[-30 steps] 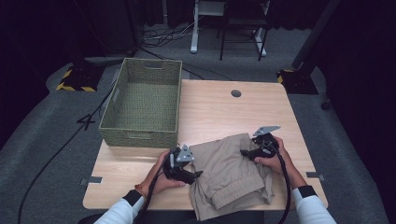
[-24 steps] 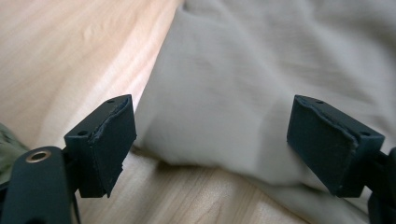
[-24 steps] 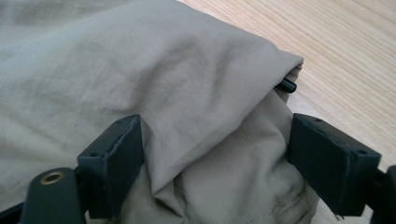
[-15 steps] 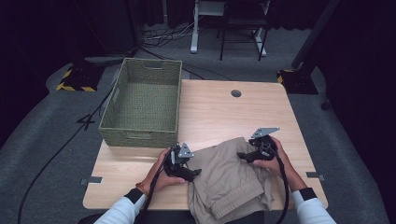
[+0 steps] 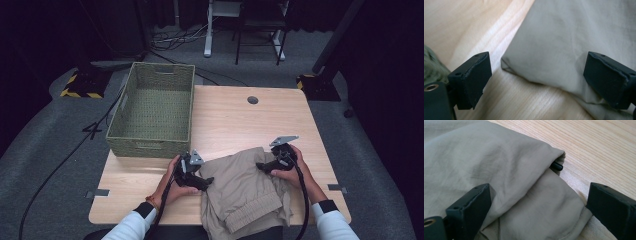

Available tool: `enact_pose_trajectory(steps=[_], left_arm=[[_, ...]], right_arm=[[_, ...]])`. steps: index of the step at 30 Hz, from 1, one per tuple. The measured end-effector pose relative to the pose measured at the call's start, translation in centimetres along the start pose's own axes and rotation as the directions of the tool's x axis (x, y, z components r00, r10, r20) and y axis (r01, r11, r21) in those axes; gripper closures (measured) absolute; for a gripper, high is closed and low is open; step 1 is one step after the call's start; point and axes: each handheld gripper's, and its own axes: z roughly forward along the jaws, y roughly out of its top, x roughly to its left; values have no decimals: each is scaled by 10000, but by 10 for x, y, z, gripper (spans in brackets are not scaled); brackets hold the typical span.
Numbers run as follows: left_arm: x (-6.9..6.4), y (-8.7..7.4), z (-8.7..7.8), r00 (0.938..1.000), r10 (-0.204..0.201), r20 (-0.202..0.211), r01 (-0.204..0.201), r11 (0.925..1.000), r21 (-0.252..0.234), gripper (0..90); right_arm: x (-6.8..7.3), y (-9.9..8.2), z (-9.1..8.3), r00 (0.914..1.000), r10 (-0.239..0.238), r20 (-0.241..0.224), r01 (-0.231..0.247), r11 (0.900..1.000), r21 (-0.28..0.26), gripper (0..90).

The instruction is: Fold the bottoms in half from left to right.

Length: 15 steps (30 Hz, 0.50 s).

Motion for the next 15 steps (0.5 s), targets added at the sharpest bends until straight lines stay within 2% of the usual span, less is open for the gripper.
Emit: enact_pose_trajectory(steps=[2,3,5,7,9,10,12,14,15], left_arm=[[-1,2,2,10000,21,-50,-21,10000,91,37],[-1,2,3,9998,194,-73,-192,9996,186,23],[-3,3,3,9998,177,-56,-176,9996,213,16],[-4,4,2,9995,296,66,-298,9993,224,35],[-6,6,0,9980,548,308,-555,9982,228,141],[-8,7,0,9980,563,288,-572,9979,310,186],[-9,8,-1,9968,683,426,-695,9972,263,242],[-8,9,-1,9965,701,454,-710,9973,182,356],[-8,9,-1,9958,691,595,-698,9975,113,425]], right_arm=[[2,0,-1,9996,-225,-181,225,9997,-50,112],[4,1,-1,9991,-303,-290,302,9995,-56,130],[6,2,-1,9983,-437,-391,434,9990,-79,162],[9,3,-3,9964,-598,-603,598,9982,-22,270],[12,4,-4,9935,-748,-860,740,9972,-117,382],[13,5,-5,9926,-772,-941,763,9970,-134,431],[15,5,-5,9904,-828,-1107,819,9966,-130,506],[13,5,-5,9895,-693,-1268,673,9975,-196,583],[12,5,-6,9887,-669,-1344,645,9977,-217,629]])
